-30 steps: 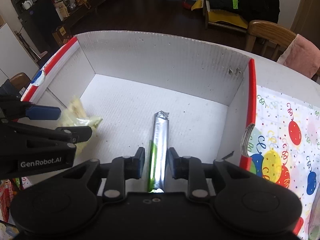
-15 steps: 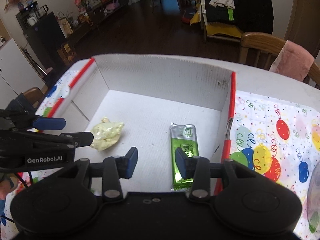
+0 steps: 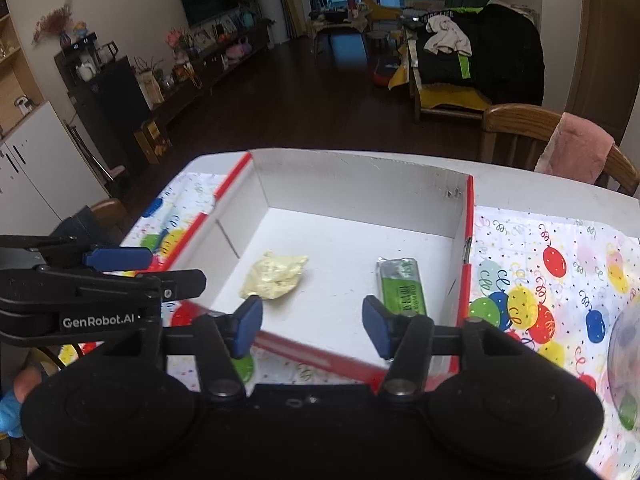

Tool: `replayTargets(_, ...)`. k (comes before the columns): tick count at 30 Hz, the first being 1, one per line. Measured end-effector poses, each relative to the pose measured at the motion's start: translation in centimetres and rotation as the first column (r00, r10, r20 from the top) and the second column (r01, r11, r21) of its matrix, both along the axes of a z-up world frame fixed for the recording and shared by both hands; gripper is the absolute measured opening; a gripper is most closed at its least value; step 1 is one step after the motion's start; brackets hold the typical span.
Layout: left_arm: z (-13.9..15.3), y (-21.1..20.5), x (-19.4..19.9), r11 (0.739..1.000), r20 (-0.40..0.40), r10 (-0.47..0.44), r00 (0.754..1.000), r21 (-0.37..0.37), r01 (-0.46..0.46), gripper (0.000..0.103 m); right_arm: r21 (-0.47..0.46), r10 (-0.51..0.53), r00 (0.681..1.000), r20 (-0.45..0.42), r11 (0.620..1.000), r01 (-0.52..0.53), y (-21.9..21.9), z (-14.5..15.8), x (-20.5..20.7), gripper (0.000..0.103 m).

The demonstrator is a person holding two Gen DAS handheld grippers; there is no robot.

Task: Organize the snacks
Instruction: 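Withdraw both tools from the box back toward the snack pile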

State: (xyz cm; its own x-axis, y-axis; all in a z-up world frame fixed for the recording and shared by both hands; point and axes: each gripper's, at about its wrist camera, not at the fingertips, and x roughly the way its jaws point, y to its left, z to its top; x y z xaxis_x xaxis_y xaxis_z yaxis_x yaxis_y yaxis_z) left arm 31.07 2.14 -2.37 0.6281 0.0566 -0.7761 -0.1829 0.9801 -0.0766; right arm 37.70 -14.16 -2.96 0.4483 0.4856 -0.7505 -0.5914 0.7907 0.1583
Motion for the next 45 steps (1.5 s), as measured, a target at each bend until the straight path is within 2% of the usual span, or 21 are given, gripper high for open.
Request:
replayTargets(7, 1.6, 0.0, -3.5, 1.000, 0.053, -0.028, 0.998, 0.006, 0.028, 0.065, 0.029, 0.007, 0.999, 0.044, 1.000, -0.008, 0.2, 1.6, -3.8, 0.067)
replayTargets(12, 2.5, 0.2, -5.8, 0.999, 0.080, -0.040, 0.996, -0.003, 0.041, 0.065, 0.059, -0.009, 0.999, 0.049, 0.998, 0.006, -0.2, 2.3, -5.9, 0.082)
replayTargets(15, 2.9, 0.2, -7.3, 0.999, 0.097, -0.043, 0.994, -0.009, 0.044, 0.070, 0.076, -0.014, 0.998, 0.060, 0.997, 0.009, -0.4, 2.7, -7.2, 0.089)
replayTargets(18, 3.3, 0.3, -8.7, 0.999, 0.114, -0.045, 0.992, -0.018, 0.048, 0.071, 0.089, -0.020, 0.997, 0.070, 0.996, 0.014, -0.6, 2.9, -8.5, 0.098)
replayTargets(25, 3.7, 0.6, -11.6, 0.999, 0.148, -0.047, 0.988, 0.003, 0.047, 0.079, 0.107, -0.050, 0.992, 0.113, 0.993, 0.038, -0.9, 2.8, -11.3, 0.102)
replayTargets(34, 3.3, 1.3, -15.3, 0.998, 0.177, -0.054, 0.983, 0.017, 0.052, 0.084, 0.106, -0.073, 0.990, 0.122, 0.993, 0.060, -0.3, 1.6, -14.4, 0.102)
replayTargets(39, 2.1, 2.5, -17.4, 0.999, 0.168, -0.035, 0.985, -0.015, 0.038, 0.085, 0.075, -0.064, 0.985, 0.158, 0.996, 0.052, -0.1, 0.1, -16.0, 0.103)
replayTargets(45, -0.4, 3.9, -19.4, 1.000, 0.135, 0.007, 0.991, -0.014, -0.006, 0.085, 0.048, -0.082, 0.988, 0.134, 0.996, 0.077, -0.6, -2.3, -17.2, 0.103)
